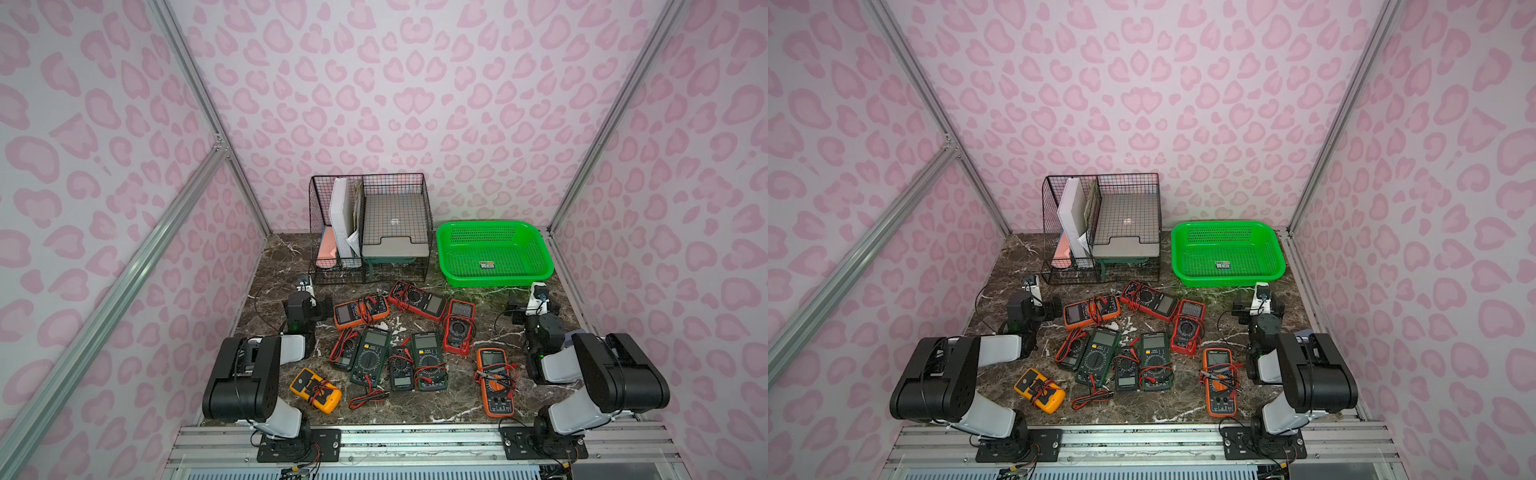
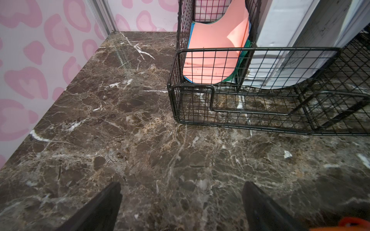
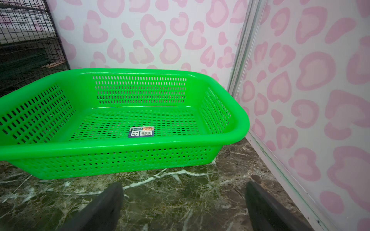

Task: Put the multimeter into the basket
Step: Pick up the multimeter from the center of the board.

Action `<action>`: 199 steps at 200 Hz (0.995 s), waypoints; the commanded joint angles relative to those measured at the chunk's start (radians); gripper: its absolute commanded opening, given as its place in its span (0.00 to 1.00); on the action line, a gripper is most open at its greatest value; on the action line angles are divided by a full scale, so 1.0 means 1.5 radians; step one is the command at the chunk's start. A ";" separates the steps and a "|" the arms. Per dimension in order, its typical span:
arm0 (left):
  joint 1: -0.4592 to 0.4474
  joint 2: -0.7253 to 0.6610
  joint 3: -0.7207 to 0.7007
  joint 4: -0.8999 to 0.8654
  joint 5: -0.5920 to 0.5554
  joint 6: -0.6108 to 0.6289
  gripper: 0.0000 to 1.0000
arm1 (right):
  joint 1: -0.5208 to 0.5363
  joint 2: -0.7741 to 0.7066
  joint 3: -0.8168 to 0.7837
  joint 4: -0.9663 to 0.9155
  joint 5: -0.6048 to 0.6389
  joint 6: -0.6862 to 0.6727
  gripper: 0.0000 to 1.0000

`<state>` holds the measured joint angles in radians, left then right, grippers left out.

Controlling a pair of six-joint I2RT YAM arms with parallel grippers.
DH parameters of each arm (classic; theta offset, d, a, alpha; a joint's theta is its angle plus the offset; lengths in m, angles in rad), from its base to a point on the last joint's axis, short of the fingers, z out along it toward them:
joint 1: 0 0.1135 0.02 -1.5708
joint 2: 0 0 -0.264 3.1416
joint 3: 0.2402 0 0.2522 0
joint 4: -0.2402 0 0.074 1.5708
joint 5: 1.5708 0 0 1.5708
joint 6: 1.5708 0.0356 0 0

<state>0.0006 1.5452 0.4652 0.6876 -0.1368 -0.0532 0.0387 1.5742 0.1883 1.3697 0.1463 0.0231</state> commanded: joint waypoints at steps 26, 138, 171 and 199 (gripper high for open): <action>0.000 -0.004 -0.001 0.020 0.001 0.001 0.98 | -0.001 -0.003 0.000 0.020 0.001 -0.002 1.00; 0.001 -0.011 0.013 -0.009 0.027 0.009 0.98 | -0.004 -0.031 0.019 -0.031 0.015 0.008 1.00; 0.001 -0.066 0.054 -0.121 0.016 0.005 0.98 | 0.003 -0.131 0.100 -0.255 0.086 0.035 0.99; 0.000 -0.137 0.111 -0.260 -0.009 -0.007 0.98 | 0.001 -0.232 0.126 -0.376 0.098 0.114 1.00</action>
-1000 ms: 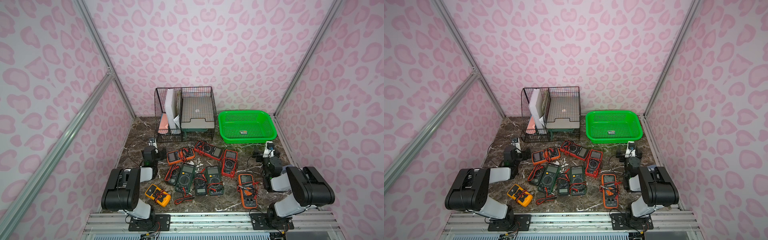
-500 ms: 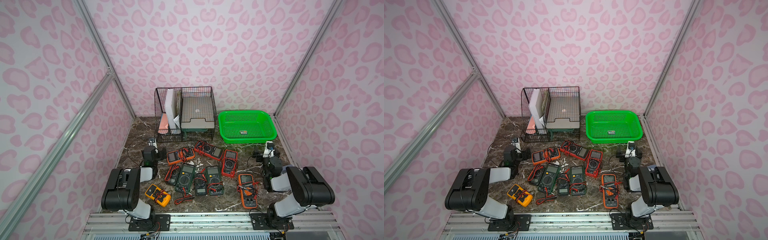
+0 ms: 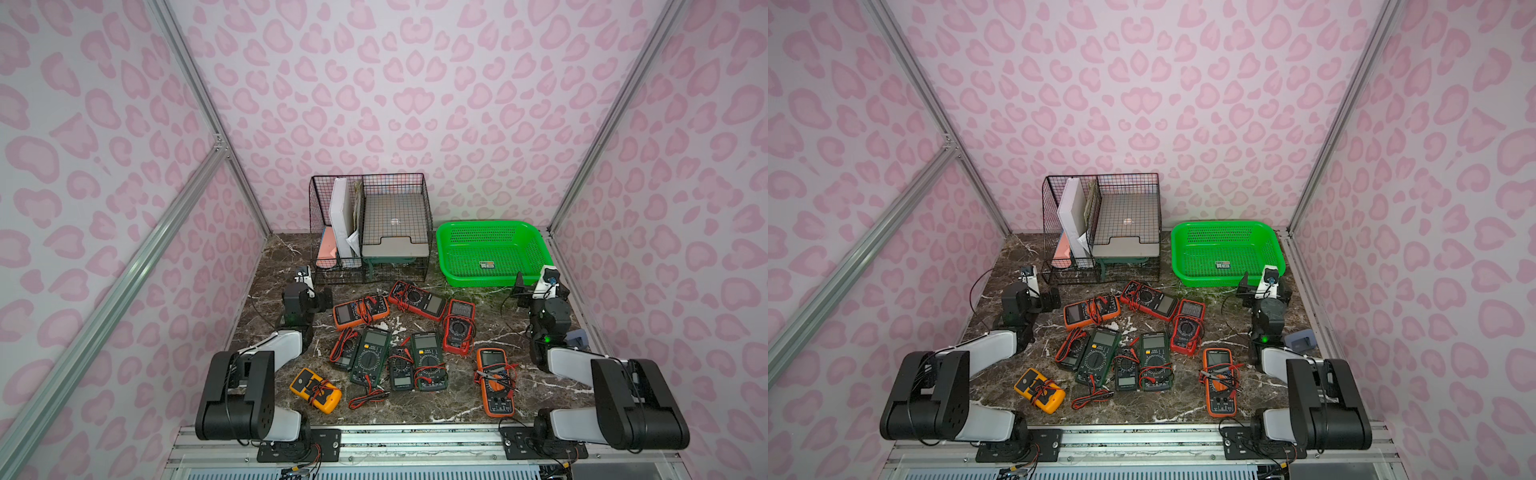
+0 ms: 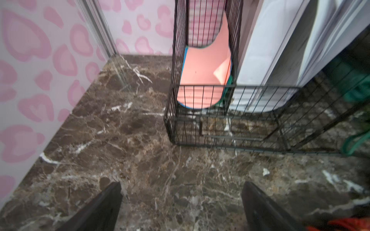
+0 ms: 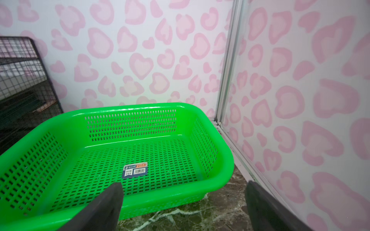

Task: Put the multimeter into the basket
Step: Pick up the multimeter from the center of the board.

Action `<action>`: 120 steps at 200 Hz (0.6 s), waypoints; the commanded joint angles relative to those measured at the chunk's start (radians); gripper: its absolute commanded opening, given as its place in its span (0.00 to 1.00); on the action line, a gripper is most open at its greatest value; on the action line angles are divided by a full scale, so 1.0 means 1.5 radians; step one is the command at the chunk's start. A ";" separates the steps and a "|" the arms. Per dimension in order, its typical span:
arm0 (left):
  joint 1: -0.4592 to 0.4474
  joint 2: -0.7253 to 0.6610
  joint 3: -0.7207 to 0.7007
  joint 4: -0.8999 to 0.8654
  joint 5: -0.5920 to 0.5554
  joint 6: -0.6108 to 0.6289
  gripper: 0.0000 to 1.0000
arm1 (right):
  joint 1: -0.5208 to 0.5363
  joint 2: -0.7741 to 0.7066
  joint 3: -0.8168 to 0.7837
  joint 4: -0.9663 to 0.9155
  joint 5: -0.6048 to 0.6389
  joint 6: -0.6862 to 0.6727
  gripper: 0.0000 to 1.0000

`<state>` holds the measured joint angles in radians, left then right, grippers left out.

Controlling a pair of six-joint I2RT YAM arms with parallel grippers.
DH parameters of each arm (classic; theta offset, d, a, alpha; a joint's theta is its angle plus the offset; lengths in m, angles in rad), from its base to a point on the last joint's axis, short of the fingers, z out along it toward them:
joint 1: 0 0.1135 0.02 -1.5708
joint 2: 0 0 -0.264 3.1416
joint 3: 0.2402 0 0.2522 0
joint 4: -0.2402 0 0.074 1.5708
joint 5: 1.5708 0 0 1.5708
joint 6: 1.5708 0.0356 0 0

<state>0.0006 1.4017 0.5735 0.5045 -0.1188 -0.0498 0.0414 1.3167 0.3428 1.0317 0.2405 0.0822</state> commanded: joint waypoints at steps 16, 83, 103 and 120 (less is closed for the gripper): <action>-0.001 -0.081 0.065 -0.210 -0.030 -0.026 0.98 | -0.002 -0.106 0.059 -0.268 0.056 0.166 1.00; -0.025 -0.252 0.173 -0.548 -0.044 -0.189 0.98 | -0.053 -0.183 0.164 -0.542 -0.128 0.402 0.99; -0.027 -0.277 0.219 -0.667 -0.033 -0.228 0.99 | -0.037 -0.190 0.168 -0.553 -0.159 0.419 1.00; -0.028 -0.287 0.253 -0.752 -0.011 -0.249 0.99 | -0.025 -0.186 0.186 -0.580 -0.186 0.421 1.00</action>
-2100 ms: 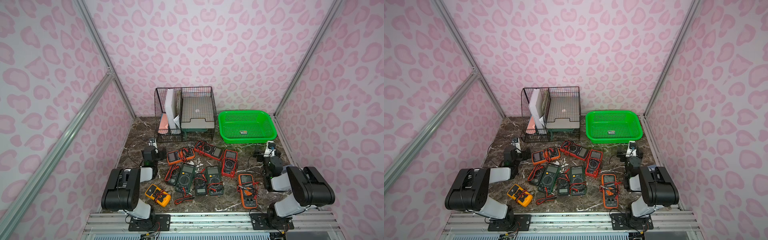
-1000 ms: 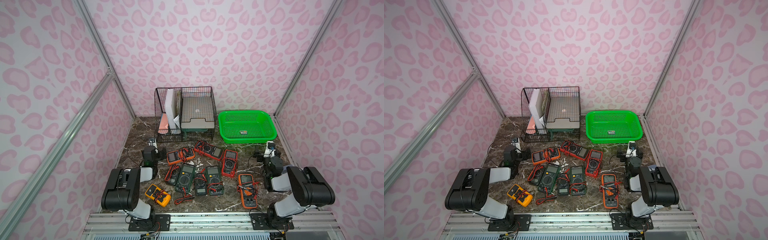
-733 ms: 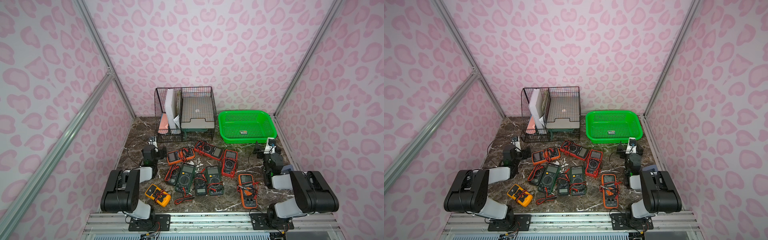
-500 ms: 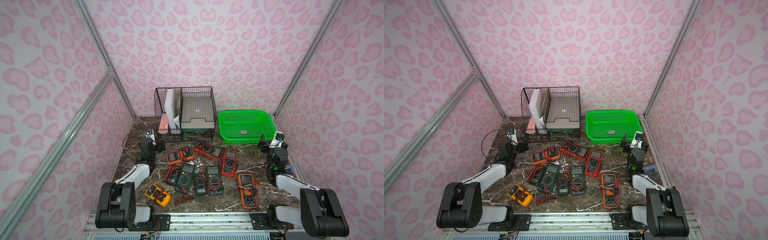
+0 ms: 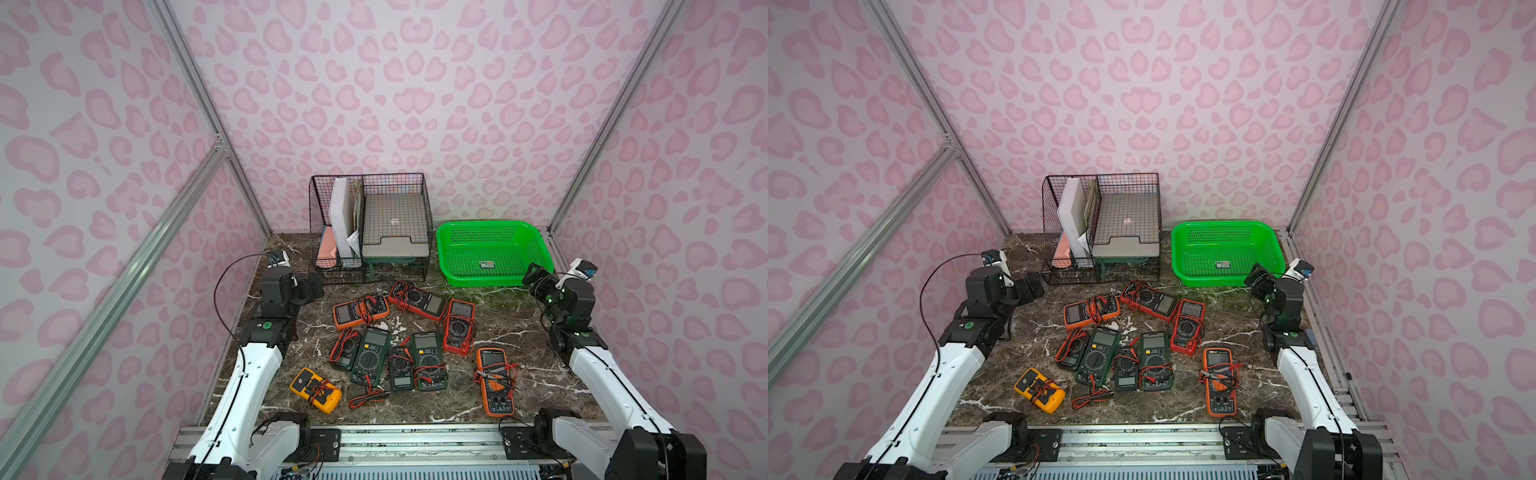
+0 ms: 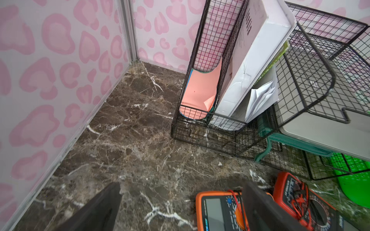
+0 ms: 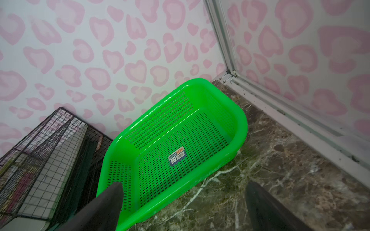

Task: Put the multimeter into the basket
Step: Pick up the multimeter from the center of the board.

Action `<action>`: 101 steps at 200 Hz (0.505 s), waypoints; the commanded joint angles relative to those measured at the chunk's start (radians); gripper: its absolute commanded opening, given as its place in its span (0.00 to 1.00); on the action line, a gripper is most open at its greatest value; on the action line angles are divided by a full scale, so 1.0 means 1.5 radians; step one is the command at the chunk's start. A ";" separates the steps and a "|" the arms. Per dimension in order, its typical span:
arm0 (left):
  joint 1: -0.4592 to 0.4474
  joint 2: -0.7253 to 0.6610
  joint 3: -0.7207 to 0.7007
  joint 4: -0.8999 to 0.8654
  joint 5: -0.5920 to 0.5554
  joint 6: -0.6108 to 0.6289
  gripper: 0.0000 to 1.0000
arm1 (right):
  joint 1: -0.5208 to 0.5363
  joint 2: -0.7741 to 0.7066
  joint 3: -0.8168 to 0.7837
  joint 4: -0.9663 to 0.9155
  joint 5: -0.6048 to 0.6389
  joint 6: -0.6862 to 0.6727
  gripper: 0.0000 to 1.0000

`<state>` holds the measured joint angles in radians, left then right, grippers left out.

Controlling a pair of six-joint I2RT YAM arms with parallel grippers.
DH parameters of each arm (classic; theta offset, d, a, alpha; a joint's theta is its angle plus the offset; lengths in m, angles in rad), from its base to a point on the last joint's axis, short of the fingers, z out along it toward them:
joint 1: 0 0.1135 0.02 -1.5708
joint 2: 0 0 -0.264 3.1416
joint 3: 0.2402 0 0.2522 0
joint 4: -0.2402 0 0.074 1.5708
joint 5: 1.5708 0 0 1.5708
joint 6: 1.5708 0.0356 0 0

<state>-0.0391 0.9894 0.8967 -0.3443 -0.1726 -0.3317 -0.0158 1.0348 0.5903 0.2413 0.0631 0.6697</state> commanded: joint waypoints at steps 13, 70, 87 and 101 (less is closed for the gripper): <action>-0.002 -0.014 0.058 -0.232 0.057 -0.072 0.98 | 0.016 0.018 0.051 -0.101 -0.104 0.021 0.99; -0.028 -0.008 0.100 -0.350 0.139 -0.138 0.99 | 0.028 0.081 0.173 -0.312 -0.215 -0.036 1.00; -0.041 -0.003 0.114 -0.373 0.149 -0.152 0.99 | 0.047 0.085 0.194 -0.390 -0.209 -0.060 0.98; -0.052 -0.003 0.117 -0.382 0.162 -0.163 0.99 | 0.066 0.074 0.194 -0.435 -0.199 -0.070 0.96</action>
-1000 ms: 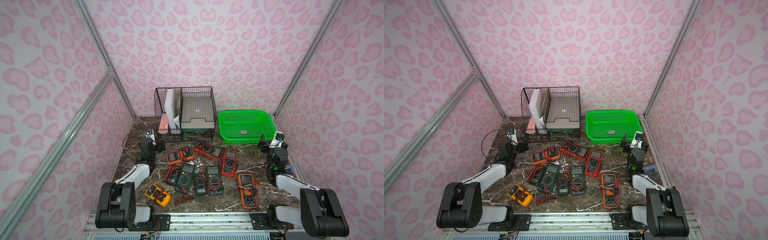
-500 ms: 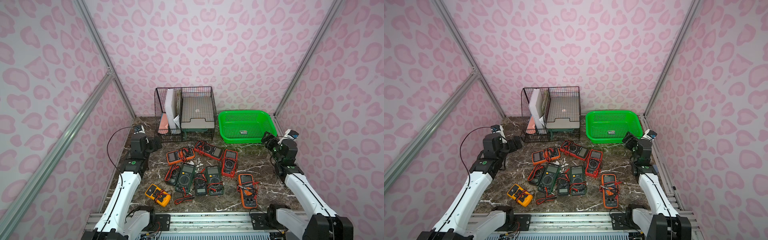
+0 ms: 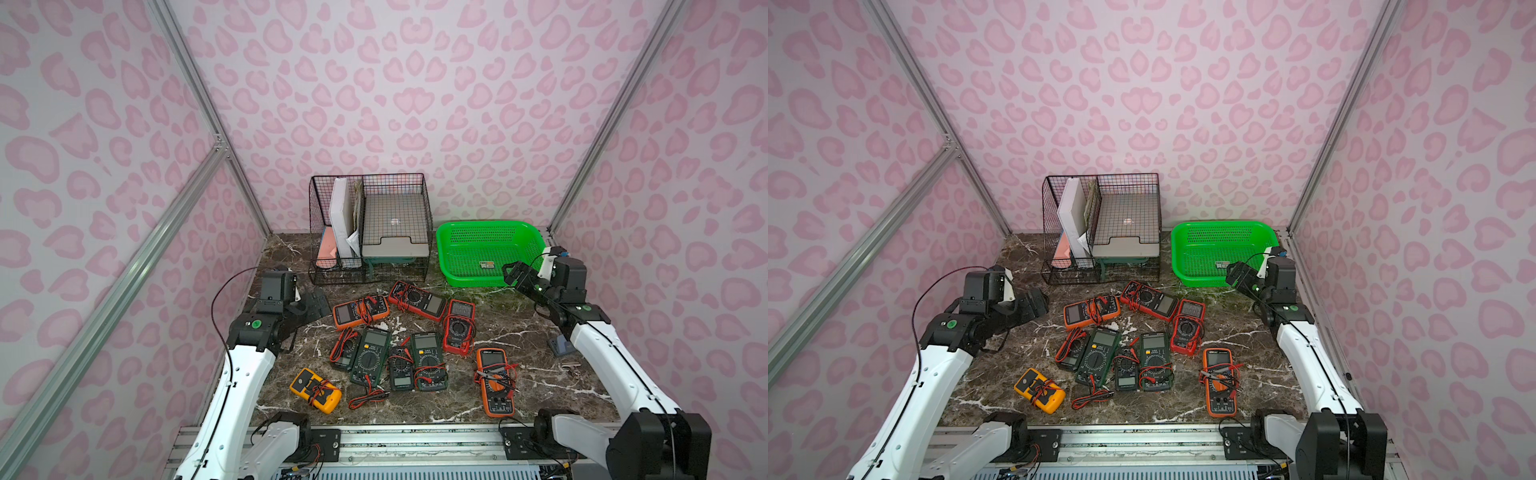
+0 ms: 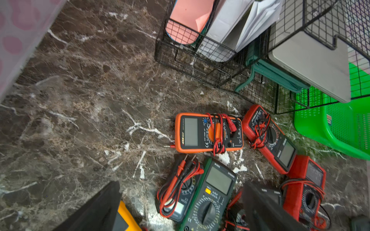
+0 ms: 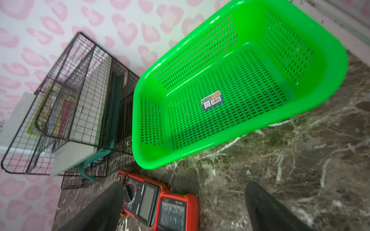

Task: Put the multimeter into the basket
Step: Pick up the multimeter from the center of the board.

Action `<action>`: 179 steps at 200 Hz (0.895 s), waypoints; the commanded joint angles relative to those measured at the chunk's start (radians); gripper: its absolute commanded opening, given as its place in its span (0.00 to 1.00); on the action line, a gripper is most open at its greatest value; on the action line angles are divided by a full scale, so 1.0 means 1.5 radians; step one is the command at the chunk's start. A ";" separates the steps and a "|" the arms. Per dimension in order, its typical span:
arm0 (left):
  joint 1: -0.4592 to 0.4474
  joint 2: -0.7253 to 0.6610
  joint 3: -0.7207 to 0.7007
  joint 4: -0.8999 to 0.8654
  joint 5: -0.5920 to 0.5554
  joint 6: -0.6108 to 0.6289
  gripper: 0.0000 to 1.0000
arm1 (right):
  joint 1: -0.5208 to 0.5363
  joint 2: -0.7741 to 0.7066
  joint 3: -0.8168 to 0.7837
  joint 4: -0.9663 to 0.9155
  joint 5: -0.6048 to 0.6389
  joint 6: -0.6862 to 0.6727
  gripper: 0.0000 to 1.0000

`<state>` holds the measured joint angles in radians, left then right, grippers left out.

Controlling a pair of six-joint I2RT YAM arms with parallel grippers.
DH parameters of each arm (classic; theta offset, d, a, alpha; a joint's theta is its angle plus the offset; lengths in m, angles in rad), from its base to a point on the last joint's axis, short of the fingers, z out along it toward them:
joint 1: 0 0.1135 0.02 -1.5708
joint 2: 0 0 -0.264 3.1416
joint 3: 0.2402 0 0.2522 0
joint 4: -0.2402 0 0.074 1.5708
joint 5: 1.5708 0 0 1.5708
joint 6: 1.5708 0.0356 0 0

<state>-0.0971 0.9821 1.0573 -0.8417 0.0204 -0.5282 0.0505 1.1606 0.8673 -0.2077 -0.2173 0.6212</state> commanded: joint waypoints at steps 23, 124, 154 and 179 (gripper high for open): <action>-0.032 -0.002 0.005 -0.060 0.048 -0.054 0.99 | 0.037 -0.051 -0.010 -0.198 -0.008 -0.030 0.94; -0.121 0.039 -0.020 -0.006 0.090 -0.109 0.99 | 0.239 -0.227 -0.107 -0.469 0.103 0.076 0.96; -0.166 0.061 -0.024 0.030 0.084 -0.124 0.98 | 0.276 -0.252 -0.143 -0.496 0.119 0.115 0.96; -0.200 0.095 -0.014 0.041 0.083 -0.129 0.98 | 0.299 -0.261 -0.150 -0.502 0.119 0.127 0.98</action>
<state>-0.3649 1.0908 1.0225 -0.8227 0.1448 -0.7044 0.4728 0.7769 0.6487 -0.9249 -0.0643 0.7639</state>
